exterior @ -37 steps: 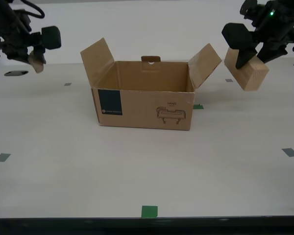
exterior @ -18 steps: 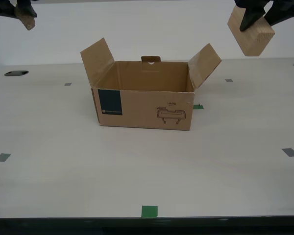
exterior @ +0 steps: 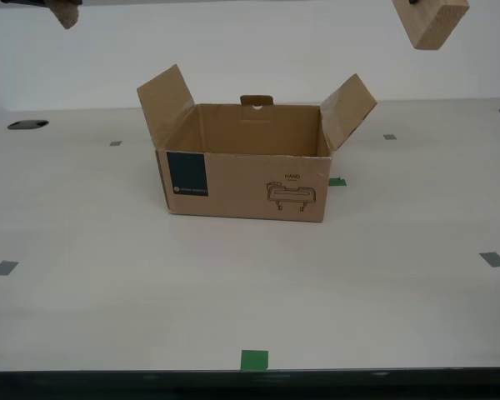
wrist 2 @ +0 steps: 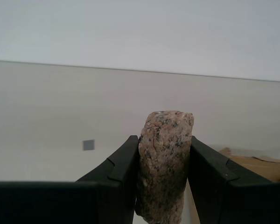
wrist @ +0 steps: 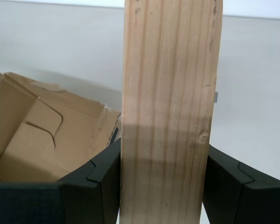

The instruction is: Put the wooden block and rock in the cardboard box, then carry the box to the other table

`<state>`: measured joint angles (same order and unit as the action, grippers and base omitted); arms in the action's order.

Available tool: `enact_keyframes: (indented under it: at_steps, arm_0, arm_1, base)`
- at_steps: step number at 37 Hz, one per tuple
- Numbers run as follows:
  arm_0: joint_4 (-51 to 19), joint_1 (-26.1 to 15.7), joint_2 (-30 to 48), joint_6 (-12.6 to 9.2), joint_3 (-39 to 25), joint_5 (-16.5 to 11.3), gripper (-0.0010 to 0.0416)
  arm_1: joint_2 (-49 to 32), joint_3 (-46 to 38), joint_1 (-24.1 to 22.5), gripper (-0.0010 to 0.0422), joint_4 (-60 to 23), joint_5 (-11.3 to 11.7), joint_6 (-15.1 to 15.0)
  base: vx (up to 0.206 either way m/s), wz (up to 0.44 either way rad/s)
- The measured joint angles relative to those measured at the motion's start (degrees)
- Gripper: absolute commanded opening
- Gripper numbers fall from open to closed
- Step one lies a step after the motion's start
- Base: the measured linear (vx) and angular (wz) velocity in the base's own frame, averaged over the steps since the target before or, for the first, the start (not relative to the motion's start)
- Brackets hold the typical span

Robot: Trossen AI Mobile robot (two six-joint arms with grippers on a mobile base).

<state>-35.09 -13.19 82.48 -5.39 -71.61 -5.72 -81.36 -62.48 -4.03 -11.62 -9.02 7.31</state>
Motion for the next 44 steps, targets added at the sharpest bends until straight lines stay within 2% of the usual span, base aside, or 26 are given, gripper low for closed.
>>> enact_keyframes:
  at_steps: [13, 19, 23, 29, 33, 36, 41, 44]
  arm_0:
    - [-0.4, -0.1, 0.0, 0.0, -3.0, -0.6, -0.0001]
    - [-0.3, -0.1, 0.0, -0.1, -4.0, -3.5, -0.0001]
    - [-0.2, -0.3, 0.0, -0.1, -4.5, -4.2, -0.0001]
    - [-0.1, -0.4, 0.0, -0.4, -4.8, -7.6, -0.0001]
    - [-0.1, -0.6, 0.0, -0.5, -4.8, -7.9, -0.0001]
    - [-0.1, -1.0, 0.0, -0.5, -4.8, -8.0, -0.0001]
    - [-0.1, -2.1, 0.0, -0.7, -4.7, -9.1, -0.0001]
    - [-0.1, -2.6, 0.0, -0.9, -4.7, -9.6, -0.0001]
  arm_1:
    - [0.0, -0.9, -8.5, -0.0001, 3.1, -0.3, 0.0]
    - [0.0, -4.3, -12.5, -0.0001, 3.1, -0.4, 0.0]
    - [-0.1, -7.4, -14.4, -0.0001, 2.3, -0.4, -0.2]
    - [-1.0, -12.3, -15.3, -0.0001, -0.5, -0.4, -2.6]
    - [-2.5, -15.5, -15.5, -0.0001, -4.3, -0.5, -4.3]
    - [-4.0, -17.7, -15.7, -0.0001, -7.6, -1.6, -5.5]
    - [-6.9, -21.2, -16.6, -0.0001, -11.1, -6.7, -5.7]
    - [-8.6, -22.9, -17.7, -0.0001, -12.7, -7.5, -5.9]
  base:
    - [0.0, 0.0]
    - [0.0, 0.0]
    - [0.0, 0.0]
    - [0.0, 0.0]
    - [0.0, 0.0]
    - [0.0, 0.0]
    - [0.0, 0.0]
    - [0.0, 0.0]
